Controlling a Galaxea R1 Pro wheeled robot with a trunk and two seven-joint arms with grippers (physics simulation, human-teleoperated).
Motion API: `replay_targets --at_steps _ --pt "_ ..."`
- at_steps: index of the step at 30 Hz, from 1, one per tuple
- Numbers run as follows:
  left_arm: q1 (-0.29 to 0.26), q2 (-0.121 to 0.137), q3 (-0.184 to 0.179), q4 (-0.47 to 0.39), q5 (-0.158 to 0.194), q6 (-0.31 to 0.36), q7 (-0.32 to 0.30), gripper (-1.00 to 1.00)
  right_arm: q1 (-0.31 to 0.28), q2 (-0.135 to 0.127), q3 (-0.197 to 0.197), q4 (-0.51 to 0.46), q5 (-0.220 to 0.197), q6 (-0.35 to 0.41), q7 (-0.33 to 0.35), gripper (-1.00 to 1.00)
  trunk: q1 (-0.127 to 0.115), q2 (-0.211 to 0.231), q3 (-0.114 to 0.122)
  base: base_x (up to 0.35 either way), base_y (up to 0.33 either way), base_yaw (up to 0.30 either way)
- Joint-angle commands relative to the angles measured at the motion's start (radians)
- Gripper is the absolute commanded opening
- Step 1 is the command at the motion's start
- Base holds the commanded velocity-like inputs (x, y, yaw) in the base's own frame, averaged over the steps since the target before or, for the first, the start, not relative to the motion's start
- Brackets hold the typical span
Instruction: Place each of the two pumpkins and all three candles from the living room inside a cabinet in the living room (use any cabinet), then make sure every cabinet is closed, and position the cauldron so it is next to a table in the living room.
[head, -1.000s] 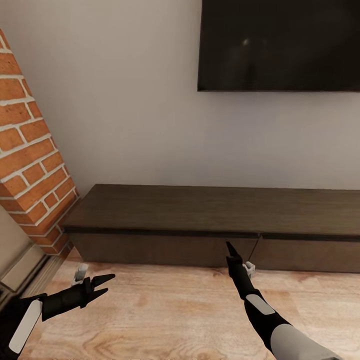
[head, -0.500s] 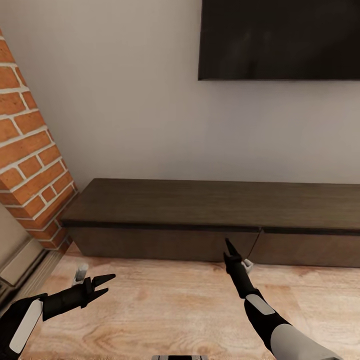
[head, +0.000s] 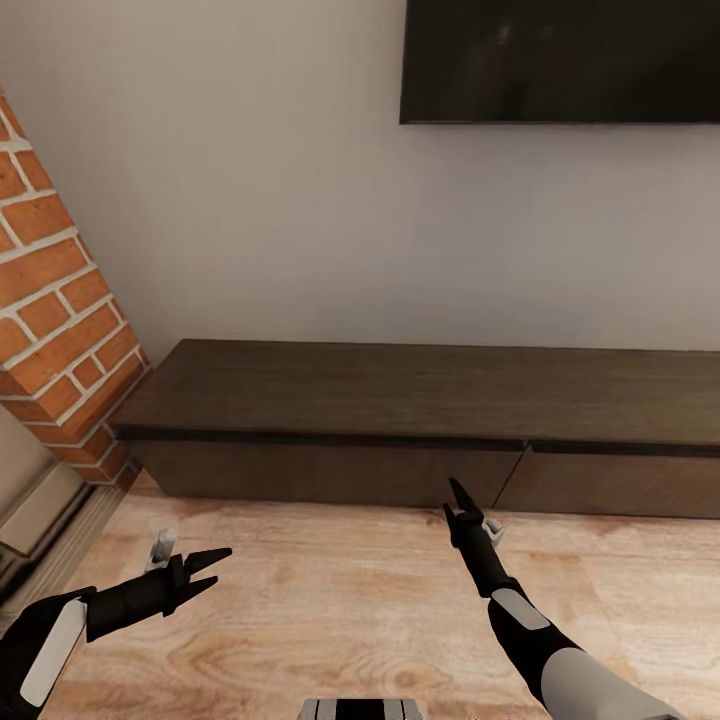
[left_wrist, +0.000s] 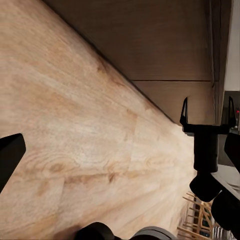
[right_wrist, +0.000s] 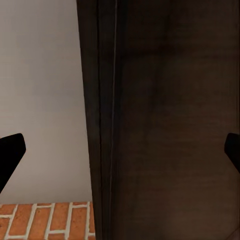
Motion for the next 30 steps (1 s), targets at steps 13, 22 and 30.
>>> replay_targets --at_steps 13,22,30 --pt "-0.001 0.0 0.002 0.001 -0.002 0.004 -0.005 1.0 -0.001 -0.001 0.005 0.0 -0.009 0.005 0.004 1.0 0.0 0.0 -0.001 0.068 0.0 0.0" --pt "-0.001 -0.001 0.001 0.003 -0.001 0.005 -0.004 1.0 -0.001 -0.001 0.005 0.0 -0.009 0.005 0.004 1.0 0.0 0.0 -0.001 0.132 0.0 0.0" --pt "-0.001 -0.001 0.002 0.004 -0.002 0.004 -0.004 1.0 -0.001 -0.001 0.005 0.0 -0.009 0.005 0.004 1.0 0.0 0.0 -0.001 0.09 0.023 0.0"
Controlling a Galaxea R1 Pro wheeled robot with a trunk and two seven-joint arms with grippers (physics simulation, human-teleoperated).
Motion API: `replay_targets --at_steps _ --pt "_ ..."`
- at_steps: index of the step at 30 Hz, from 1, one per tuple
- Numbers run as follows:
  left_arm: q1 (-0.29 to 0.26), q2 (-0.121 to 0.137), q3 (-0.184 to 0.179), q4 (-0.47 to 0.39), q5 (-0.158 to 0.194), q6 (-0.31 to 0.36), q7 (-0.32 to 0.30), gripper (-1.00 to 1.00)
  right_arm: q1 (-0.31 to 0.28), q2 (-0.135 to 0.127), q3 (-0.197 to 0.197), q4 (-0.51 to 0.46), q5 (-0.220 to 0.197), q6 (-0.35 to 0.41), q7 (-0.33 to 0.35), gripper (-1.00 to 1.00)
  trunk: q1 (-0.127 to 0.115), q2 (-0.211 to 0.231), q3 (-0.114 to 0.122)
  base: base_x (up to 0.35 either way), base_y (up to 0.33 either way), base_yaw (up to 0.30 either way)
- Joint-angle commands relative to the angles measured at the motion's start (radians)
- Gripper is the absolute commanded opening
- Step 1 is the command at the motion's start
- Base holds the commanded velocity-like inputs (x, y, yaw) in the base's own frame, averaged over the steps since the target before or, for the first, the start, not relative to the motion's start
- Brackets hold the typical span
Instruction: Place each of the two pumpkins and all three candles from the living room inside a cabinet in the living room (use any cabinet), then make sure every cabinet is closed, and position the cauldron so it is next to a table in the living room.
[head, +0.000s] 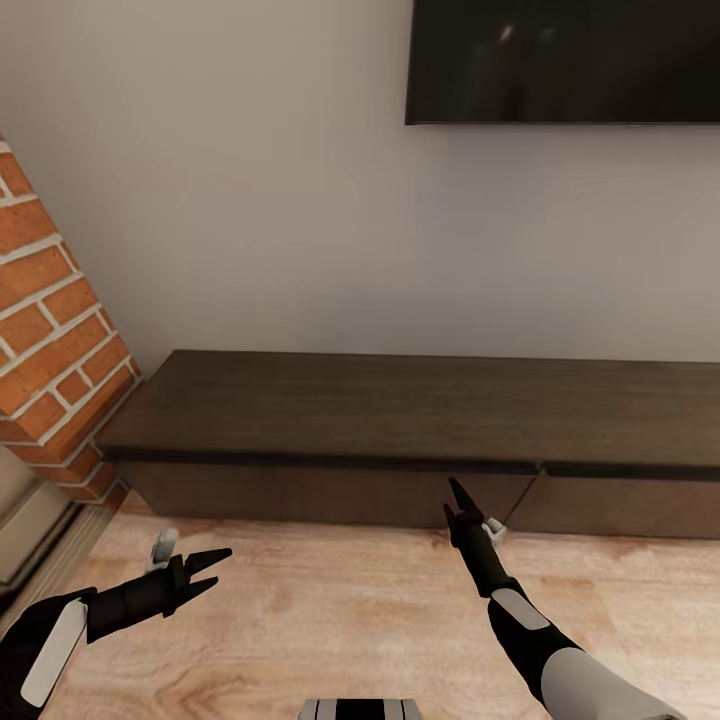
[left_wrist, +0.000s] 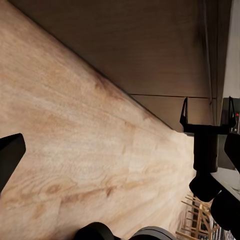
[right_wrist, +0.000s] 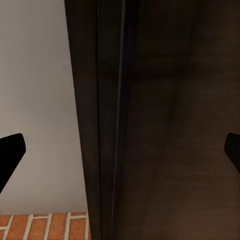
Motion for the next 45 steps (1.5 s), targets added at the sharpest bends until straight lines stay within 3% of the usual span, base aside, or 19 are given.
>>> replay_targets --at_steps 1,45 --pt "-0.001 0.0 0.001 0.0 -0.002 0.004 -0.004 1.0 -0.001 -0.001 0.006 0.001 -0.01 0.006 0.004 1.0 0.0 0.0 -0.001 0.042 0.008 0.0" --pt "-0.001 -0.001 0.001 0.0 -0.003 0.004 -0.004 1.0 -0.001 -0.001 0.006 0.002 -0.009 0.008 0.048 1.0 0.0 0.0 -0.001 0.064 -0.012 0.0"
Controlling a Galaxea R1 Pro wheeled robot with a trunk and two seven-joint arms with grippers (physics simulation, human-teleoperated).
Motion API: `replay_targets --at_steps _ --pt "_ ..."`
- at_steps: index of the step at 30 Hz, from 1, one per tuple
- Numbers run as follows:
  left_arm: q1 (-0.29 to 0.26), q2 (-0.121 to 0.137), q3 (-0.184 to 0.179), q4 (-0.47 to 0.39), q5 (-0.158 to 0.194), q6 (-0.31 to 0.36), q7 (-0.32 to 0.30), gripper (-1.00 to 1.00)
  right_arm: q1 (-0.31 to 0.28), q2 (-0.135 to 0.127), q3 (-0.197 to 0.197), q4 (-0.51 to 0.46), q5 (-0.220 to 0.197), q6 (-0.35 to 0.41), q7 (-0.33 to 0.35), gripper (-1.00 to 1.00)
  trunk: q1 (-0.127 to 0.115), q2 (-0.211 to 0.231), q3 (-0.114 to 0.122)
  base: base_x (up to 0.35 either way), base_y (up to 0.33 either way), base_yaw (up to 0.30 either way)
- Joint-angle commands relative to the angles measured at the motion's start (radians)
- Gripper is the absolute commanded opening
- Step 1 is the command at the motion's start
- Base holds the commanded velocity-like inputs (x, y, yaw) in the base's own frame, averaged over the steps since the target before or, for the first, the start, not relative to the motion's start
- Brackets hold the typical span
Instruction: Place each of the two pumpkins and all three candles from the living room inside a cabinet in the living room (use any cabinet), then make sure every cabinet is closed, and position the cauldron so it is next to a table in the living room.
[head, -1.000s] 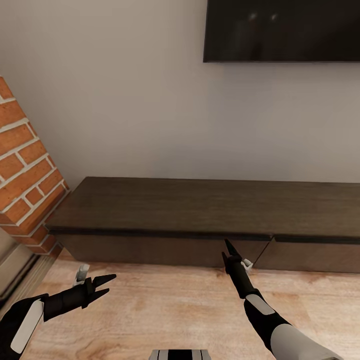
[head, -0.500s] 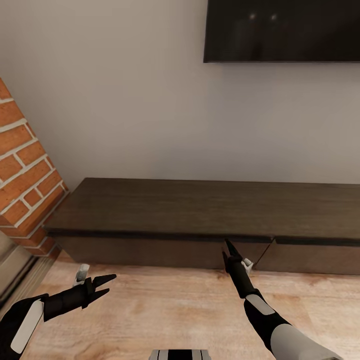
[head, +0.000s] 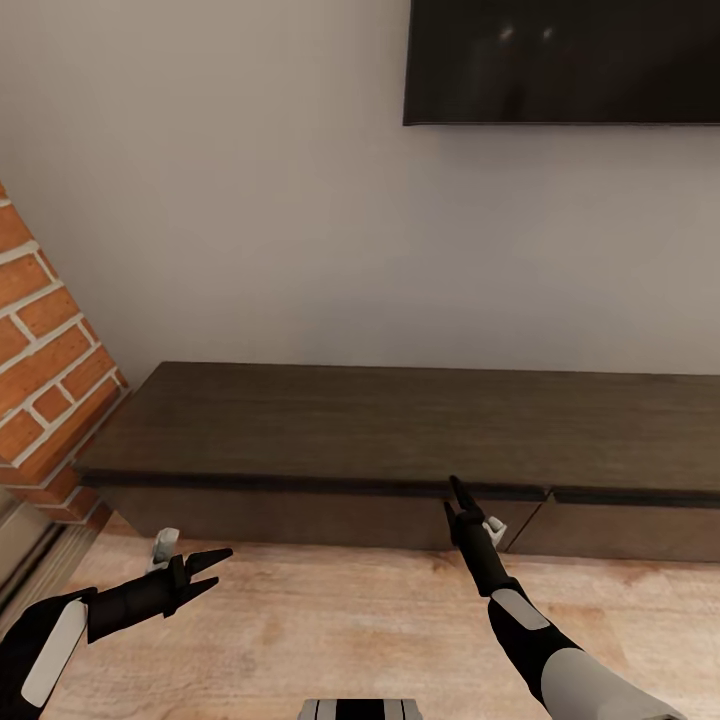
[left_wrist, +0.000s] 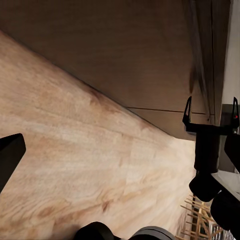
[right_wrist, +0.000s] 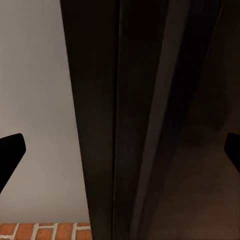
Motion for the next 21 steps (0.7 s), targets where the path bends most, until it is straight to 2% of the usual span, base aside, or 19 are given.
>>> replay_targets --at_steps 1,3,7,18,21 --pt "-0.001 0.0 0.001 0.0 -0.003 0.004 -0.004 1.0 -0.001 -0.001 0.006 0.001 -0.01 0.006 0.004 1.0 0.0 0.0 -0.001 0.005 -0.003 0.0" --pt "-0.001 0.0 0.001 -0.001 -0.003 0.004 -0.004 1.0 -0.001 -0.001 0.006 0.001 -0.01 0.006 0.004 1.0 0.0 0.0 -0.001 0.003 -0.002 0.0" --pt "-0.001 -0.001 0.001 -0.001 -0.003 0.003 -0.004 1.0 -0.001 -0.001 0.006 0.001 -0.01 0.006 0.004 1.0 0.002 -0.001 -0.016 0.0 0.0 0.0" --pt "-0.001 -0.001 0.001 -0.001 -0.003 0.004 -0.004 1.0 -0.001 -0.001 0.006 0.001 -0.01 0.006 0.004 1.0 0.002 -0.001 -0.016 0.0 0.0 0.0" --pt "-0.001 -0.001 0.001 -0.001 -0.002 0.003 -0.004 1.0 -0.001 -0.001 0.006 0.001 -0.01 0.006 0.004 1.0 0.003 -0.002 -0.028 0.0 0.0 0.0"
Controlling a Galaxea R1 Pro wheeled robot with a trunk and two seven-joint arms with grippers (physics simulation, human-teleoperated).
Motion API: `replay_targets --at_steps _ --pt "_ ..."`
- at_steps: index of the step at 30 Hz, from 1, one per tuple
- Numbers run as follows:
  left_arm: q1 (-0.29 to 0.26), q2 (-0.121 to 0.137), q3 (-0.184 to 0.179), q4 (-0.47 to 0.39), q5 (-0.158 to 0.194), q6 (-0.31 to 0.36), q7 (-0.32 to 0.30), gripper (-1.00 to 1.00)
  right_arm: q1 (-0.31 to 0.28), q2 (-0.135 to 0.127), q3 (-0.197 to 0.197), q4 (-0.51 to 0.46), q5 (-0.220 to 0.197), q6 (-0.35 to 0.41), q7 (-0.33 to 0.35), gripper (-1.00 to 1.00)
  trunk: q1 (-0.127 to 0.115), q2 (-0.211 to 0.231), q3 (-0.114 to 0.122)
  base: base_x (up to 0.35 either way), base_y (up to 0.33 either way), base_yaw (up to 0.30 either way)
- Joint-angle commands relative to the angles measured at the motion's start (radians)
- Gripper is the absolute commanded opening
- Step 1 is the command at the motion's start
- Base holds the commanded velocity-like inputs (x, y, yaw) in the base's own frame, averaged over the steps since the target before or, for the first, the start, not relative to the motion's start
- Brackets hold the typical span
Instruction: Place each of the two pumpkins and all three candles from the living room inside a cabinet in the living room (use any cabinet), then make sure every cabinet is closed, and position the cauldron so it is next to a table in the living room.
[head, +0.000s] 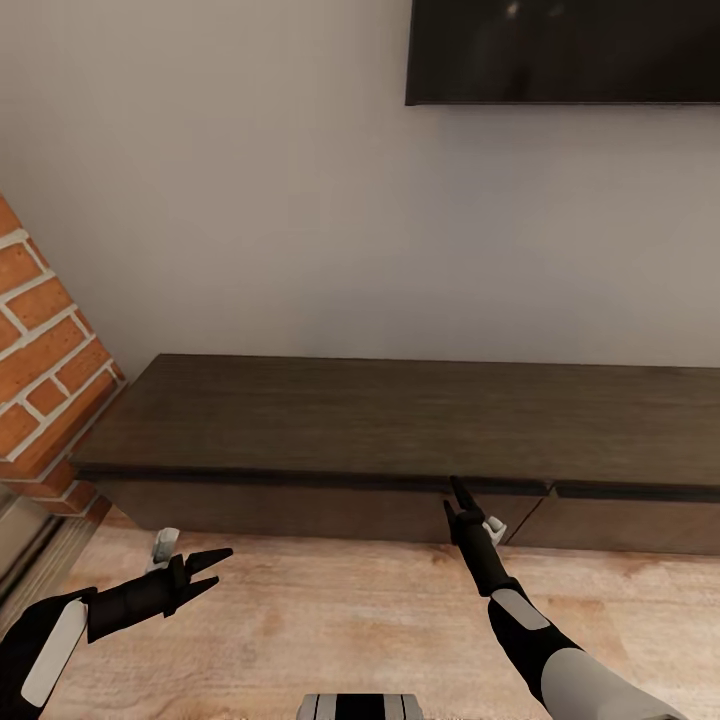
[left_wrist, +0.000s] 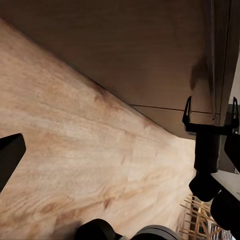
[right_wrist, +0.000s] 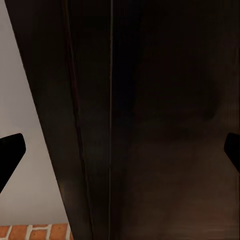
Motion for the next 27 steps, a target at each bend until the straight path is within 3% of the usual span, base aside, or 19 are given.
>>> replay_targets --at_steps 1,3,4,27 --pt "-0.001 0.0 0.001 0.0 -0.002 0.004 -0.004 1.0 -0.001 -0.001 0.006 0.001 -0.01 0.006 0.004 1.0 0.0 0.0 -0.001 0.0 0.0 0.0" --pt "-0.001 0.0 0.002 0.0 -0.001 0.004 -0.004 1.0 -0.001 -0.001 0.006 0.001 -0.01 0.006 0.004 1.0 0.0 0.0 -0.001 0.0 0.0 0.0" --pt "-0.001 0.001 0.002 0.0 -0.001 0.004 -0.004 1.0 -0.001 -0.001 0.006 0.001 -0.01 0.006 0.004 -1.0 0.0 0.0 -0.001 0.0 0.0 0.0" --pt "-0.001 0.0 0.001 0.0 -0.002 0.004 -0.004 1.0 -0.001 -0.001 0.006 0.001 -0.009 0.006 0.002 -1.0 0.0 0.0 -0.001 0.0 0.0 0.0"
